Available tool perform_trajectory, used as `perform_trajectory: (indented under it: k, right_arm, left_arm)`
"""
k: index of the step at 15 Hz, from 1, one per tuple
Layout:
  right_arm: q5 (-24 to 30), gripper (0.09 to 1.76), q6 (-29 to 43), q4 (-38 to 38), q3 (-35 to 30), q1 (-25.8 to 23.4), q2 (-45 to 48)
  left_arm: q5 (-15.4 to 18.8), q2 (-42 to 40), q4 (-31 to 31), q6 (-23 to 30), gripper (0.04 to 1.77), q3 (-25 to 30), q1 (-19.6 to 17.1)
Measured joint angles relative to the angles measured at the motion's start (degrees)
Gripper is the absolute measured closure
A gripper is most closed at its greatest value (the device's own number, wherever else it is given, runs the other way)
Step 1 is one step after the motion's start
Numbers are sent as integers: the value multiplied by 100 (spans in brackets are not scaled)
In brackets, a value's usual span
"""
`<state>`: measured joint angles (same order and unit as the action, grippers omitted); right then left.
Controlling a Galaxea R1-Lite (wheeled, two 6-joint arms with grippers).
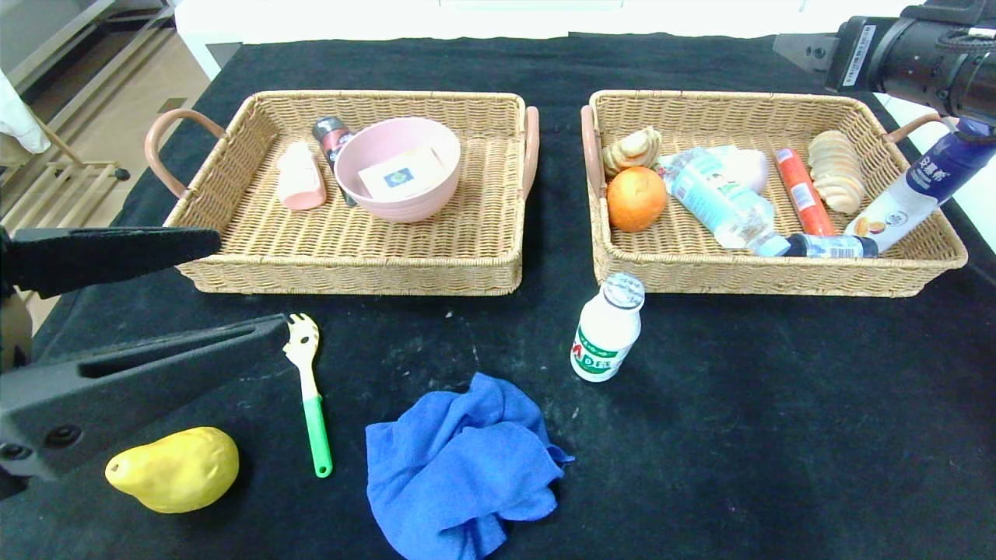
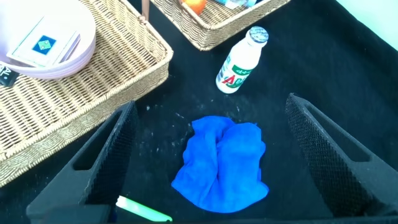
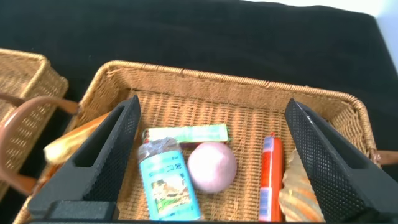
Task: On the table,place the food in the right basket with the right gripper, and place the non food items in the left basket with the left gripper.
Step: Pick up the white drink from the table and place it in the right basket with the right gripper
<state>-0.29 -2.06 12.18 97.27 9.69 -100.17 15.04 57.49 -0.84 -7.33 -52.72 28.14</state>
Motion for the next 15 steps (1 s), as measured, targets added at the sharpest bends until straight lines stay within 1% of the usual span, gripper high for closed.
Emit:
perform_trajectory:
  k: [5,10,12,15]
  right_arm:
    - [447,15,-2,-2,-675,45,483]
    - [985,15,-2,2,-1549,196,1081]
    - [1178,15,-2,6,-1915,356,1337]
    - [1217,15,-9,41,-2252,706,1602]
  left_arm:
    - [5,0,16,0,9,0,0]
    - [9,0,24,-2,9,0,0]
    - [9,0,24,-2,9,0,0]
    - [6,0,24,0,9,0,0]
